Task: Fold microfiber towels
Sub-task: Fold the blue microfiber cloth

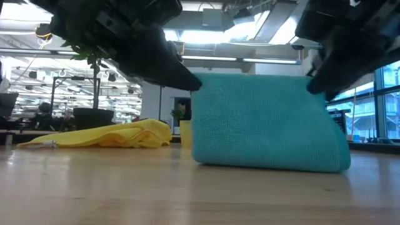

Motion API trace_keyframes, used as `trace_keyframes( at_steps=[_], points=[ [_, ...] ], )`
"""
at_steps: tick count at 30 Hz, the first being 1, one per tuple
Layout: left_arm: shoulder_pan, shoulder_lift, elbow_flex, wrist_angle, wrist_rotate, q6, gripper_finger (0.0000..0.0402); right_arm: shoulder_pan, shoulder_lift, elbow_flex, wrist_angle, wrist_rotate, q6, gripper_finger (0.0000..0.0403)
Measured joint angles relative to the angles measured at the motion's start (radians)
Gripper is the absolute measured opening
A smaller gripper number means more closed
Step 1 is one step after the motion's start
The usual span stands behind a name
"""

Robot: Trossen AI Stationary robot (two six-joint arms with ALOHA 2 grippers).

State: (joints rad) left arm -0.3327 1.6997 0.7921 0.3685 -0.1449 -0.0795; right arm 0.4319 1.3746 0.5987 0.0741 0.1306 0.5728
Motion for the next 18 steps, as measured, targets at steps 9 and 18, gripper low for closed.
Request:
trace_keyframes(
  at_steps=[9,18],
  points=[
    [0.026,0.0,0.002,0.016,-0.006,0.087,0.0,0.122,0.038,0.003,-0.015,0.068,0.216,0.0007],
    [0.144,0.017,-0.001,-0.001,0.102,0.195,0.0,0.154,0.039,-0.002,-0.198,0.158,0.371,0.0007]
  ],
)
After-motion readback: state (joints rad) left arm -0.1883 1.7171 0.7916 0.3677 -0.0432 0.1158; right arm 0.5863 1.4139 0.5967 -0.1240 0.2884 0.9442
